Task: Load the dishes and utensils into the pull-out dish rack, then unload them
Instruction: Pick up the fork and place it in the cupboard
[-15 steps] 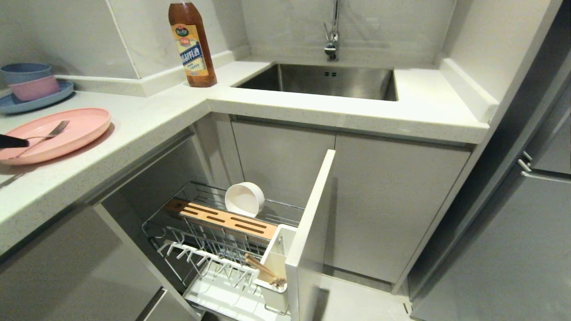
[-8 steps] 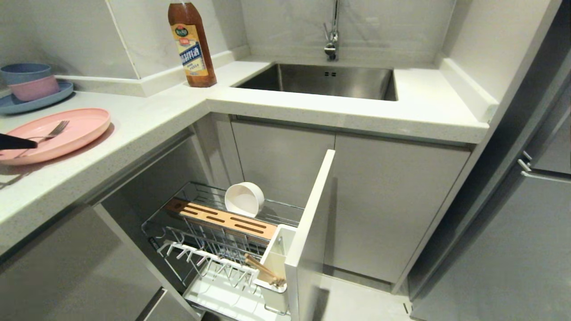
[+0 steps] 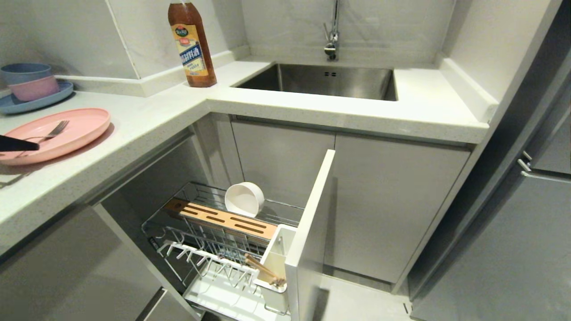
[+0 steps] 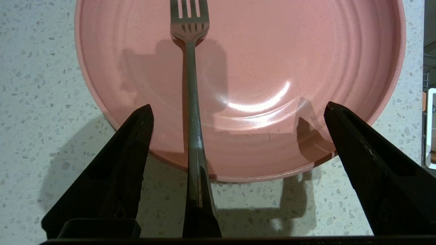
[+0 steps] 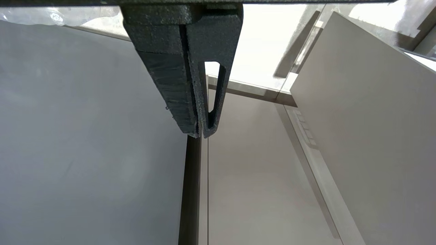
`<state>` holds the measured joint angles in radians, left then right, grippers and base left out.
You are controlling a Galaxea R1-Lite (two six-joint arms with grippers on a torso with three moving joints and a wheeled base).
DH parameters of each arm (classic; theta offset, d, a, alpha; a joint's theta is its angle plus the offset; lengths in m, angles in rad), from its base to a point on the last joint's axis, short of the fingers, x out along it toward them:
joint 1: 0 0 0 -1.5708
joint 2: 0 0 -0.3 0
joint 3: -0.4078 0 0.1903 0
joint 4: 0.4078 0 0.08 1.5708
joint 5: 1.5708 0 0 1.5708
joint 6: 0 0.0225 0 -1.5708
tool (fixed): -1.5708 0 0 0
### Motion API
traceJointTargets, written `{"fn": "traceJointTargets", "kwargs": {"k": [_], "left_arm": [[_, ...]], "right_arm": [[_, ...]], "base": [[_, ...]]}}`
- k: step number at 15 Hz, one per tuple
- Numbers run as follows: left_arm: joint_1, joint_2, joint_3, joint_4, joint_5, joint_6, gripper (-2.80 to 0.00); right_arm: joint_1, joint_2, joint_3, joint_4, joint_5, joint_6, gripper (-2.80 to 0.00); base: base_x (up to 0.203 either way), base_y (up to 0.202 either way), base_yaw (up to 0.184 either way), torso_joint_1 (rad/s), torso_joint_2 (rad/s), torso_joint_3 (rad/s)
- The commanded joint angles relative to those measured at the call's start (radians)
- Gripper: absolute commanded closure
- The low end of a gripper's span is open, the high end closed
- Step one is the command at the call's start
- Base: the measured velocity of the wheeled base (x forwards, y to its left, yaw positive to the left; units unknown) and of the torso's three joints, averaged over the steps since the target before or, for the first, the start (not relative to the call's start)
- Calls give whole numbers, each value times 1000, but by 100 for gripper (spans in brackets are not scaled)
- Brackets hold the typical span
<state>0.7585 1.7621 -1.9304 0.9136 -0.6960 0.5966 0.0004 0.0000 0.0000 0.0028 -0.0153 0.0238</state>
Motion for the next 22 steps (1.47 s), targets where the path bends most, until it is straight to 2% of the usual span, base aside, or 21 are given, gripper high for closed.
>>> {"fn": "traceJointTargets", "kwargs": {"k": [1, 11, 12, 22], "left_arm": [[1, 0, 2, 5, -4, 3, -280], [-8, 3, 1, 5, 1, 3, -280], [-8, 2, 1, 5, 1, 3, 0], [-21, 3, -2, 4, 3, -1, 0]], "right_arm": [[0, 0, 3, 0, 0, 0, 0], [1, 0, 3, 0, 0, 0, 0], [0, 0, 3, 0, 0, 0, 0], [1, 0, 2, 0, 0, 0, 0]], "base": [[0, 0, 0, 0, 0, 0], [0, 0, 0, 0, 0, 0], [0, 0, 0, 0, 0, 0], [0, 0, 0, 0, 0, 0]]}}
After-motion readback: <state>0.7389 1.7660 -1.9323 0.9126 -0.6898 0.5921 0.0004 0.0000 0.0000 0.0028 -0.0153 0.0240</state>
